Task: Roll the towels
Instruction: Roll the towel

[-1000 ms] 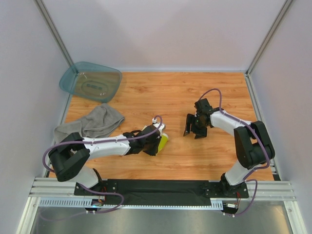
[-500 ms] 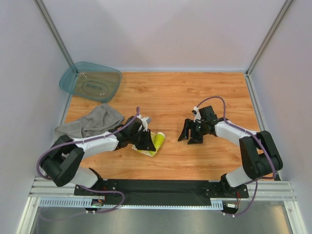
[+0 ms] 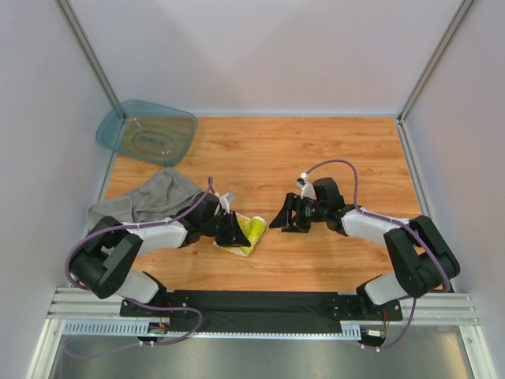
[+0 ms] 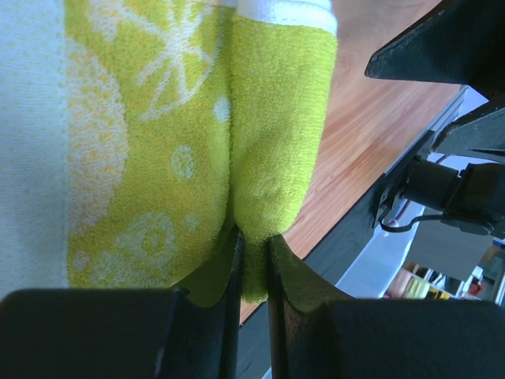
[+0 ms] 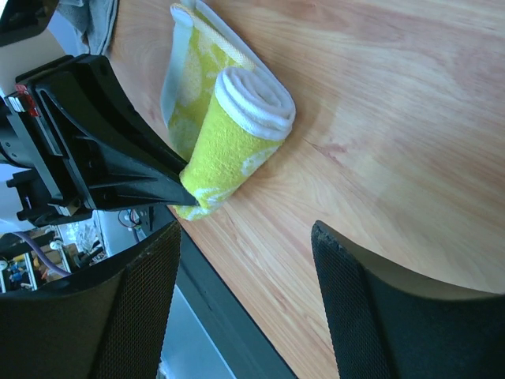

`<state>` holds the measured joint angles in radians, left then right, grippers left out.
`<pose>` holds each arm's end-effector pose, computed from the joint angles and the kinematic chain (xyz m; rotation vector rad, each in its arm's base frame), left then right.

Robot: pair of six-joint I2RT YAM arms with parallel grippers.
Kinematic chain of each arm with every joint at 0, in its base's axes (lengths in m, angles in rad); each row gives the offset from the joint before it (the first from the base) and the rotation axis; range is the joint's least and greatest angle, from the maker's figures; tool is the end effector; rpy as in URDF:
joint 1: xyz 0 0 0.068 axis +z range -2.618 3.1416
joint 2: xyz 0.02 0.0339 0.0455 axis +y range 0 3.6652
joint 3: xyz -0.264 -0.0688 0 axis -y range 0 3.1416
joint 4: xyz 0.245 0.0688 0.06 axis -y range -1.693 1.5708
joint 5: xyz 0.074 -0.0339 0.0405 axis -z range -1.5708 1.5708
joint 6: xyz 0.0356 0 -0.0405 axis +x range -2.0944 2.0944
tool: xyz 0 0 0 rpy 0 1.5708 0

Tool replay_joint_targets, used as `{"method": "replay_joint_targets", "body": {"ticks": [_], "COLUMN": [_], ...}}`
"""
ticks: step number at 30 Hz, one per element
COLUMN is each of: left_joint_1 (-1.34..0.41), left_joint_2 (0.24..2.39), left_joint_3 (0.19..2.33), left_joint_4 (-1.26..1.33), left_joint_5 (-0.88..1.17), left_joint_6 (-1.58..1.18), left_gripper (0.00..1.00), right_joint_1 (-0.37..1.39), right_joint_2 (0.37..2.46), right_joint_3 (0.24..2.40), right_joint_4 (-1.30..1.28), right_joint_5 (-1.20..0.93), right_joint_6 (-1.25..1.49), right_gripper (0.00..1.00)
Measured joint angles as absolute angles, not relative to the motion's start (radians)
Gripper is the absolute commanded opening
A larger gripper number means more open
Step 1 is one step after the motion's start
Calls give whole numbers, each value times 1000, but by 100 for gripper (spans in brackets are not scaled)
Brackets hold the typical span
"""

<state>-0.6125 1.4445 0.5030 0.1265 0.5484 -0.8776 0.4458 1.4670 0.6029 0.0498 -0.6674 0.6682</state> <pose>0.1947 -0.1595 0.1367 -0.0571 2.6756 -1.2658 0.2317 0.1352 0.1546 -0.0660 2.5668 1.2828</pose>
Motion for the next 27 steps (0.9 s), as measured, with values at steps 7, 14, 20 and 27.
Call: {"method": "replay_joint_targets", "body": {"ticks": [7,14,20,27], "left_joint_1": [-609,-598,-577,-549], "left_joint_2": [1444,1442,1435,1435], "left_joint_3": [474,450,435,419], "left_joint_4": [123,142,149,160], "left_joint_5": [517,515,521,541], "left_joint_6": [-925,-966,-982,-990], "left_gripper": [0,0,0,0], "right_joint_1": [545,635,653,654], "right_joint_2": [1607,1700,1756,1804], "right_joint_3": [638,696,735,742], "right_joint_4": [133,172,216,264], "right_joint_5": [-647,-628,-627,-627], "right_joint_6": [709,719,730,756], "right_gripper": [69,68,58,39]}}
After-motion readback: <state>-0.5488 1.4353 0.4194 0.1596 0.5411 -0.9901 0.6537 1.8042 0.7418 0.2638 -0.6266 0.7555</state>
